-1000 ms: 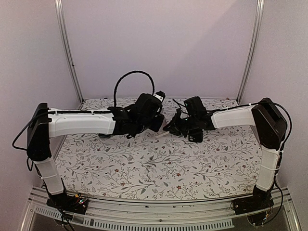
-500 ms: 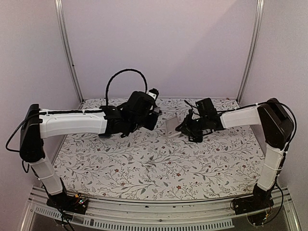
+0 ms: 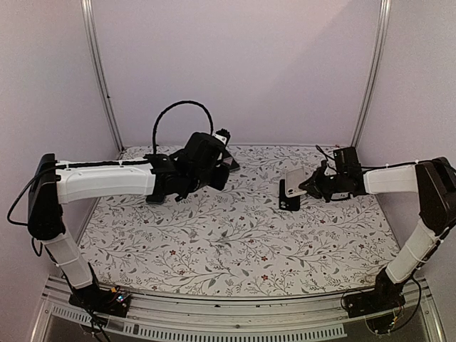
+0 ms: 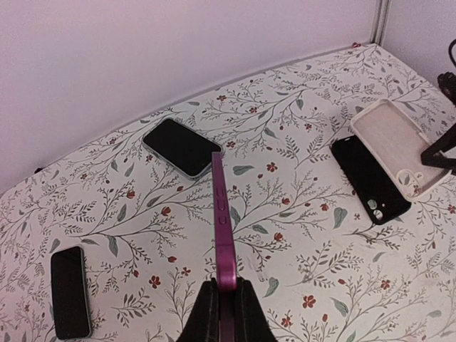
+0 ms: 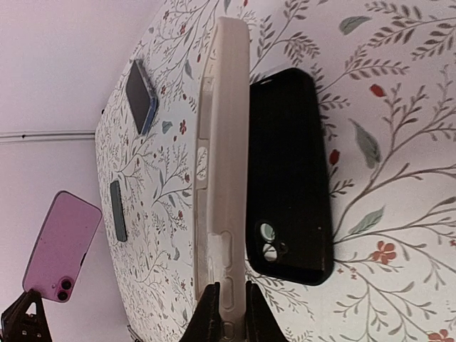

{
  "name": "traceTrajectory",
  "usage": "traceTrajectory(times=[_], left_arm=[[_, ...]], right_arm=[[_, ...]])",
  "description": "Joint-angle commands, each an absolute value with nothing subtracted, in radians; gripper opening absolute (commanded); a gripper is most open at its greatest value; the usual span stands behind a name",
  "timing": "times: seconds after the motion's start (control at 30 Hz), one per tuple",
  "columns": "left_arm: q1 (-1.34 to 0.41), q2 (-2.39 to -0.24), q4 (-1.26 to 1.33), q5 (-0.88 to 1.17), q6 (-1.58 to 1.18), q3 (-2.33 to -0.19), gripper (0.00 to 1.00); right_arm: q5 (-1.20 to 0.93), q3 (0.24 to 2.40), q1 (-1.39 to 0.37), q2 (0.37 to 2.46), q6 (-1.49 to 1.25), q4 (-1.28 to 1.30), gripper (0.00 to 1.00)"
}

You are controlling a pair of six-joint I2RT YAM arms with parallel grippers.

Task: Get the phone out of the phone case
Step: Place the phone case at the center of the board.

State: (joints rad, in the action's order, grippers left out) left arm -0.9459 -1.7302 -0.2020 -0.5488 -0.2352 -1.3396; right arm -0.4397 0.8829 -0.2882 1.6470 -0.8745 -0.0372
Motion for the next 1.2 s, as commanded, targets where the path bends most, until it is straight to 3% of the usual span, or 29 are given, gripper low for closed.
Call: traceTrajectory(times=[0.0, 0.4, 0.77, 1.03, 1.17], left_arm=[[-0.931, -1.717, -0.170, -0.543, -0.234, -1.345, 0.00], [-0.931, -1.739, -0.185, -0.529, -0.230, -1.367, 0.00], [-0.928, -1.735, -0.196, -0.529, -0.226, -1.364, 0.00], [-0.925, -1.733, -0.198, -0.530, -0.226, -1.361, 0.00], [-0.925, -1.732, -0.198, -0.531, -0.227, -1.358, 0.00]], right_arm=[[-0.479, 0.830, -0.192, 1.579, -0.828, -0.034, 0.00], [-0.497, 0.777, -0.079, 1.589, -0.744, -0.016, 0.00], [-0.483, 0.785, -0.074, 1.629, -0.720, -0.002, 0.15], [-0.445, 0.795, -0.074, 1.607, -0.705, 0.044, 0.35], [-0.411, 0.792, -0.075, 1.584, -0.698, 0.061, 0.37]])
